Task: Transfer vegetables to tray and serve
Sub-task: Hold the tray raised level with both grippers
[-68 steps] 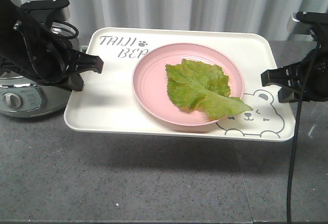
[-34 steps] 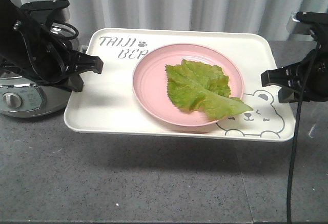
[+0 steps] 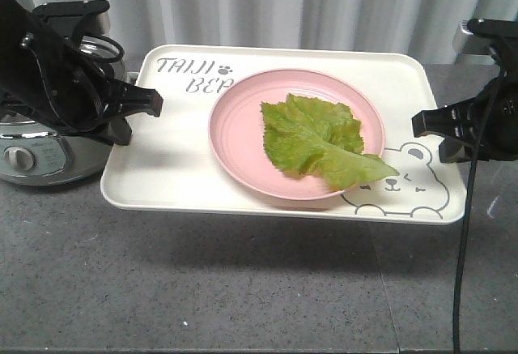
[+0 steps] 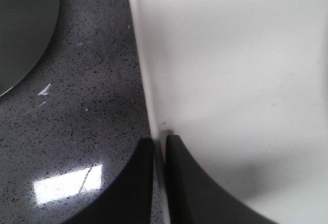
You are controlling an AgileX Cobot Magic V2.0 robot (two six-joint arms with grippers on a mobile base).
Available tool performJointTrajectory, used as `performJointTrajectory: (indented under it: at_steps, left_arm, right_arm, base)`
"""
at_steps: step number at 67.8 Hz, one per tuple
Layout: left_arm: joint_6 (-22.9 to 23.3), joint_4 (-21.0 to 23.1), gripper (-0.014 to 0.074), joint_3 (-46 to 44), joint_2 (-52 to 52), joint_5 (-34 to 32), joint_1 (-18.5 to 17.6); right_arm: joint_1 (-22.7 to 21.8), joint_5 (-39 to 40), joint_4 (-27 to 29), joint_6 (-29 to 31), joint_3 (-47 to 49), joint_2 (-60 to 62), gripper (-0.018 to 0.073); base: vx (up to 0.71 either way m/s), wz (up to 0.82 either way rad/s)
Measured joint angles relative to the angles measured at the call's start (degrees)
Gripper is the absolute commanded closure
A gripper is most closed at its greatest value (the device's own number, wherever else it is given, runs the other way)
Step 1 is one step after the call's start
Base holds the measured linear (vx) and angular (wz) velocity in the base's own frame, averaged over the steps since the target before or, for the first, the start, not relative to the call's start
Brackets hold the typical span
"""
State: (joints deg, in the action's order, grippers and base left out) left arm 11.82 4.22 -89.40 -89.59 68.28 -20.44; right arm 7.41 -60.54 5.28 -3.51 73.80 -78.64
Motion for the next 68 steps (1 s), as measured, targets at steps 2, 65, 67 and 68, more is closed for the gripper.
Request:
performJointTrajectory:
  at_steps: [2, 65, 67, 68]
  left_arm:
    - [0.00, 0.00, 0.0604, 0.00, 0.00, 0.00, 0.00]
    - [0.00, 0.07, 0.0603, 0.00, 0.00, 0.43, 0.00]
    - [0.00, 0.07, 0.0603, 0.00, 0.00, 0.43, 0.00]
    - [0.00, 0.07, 0.0603, 0.00, 0.00, 0.43, 0.00]
  right_arm:
    - [0.00, -0.28, 0.00, 0.00, 0.00, 0.00, 0.0564]
    - [0.00, -0.70, 0.20, 0.00, 0.00, 0.00, 0.0564]
    - [0.00, -0.70, 0.20, 0.00, 0.00, 0.00, 0.0564]
    - [0.00, -0.70, 0.20, 0.00, 0.00, 0.00, 0.0564]
  base:
    - [0.00, 0.00]
    - [0.00, -0.03]
    - [-0.01, -0.16]
    - [-0.01, -0.16]
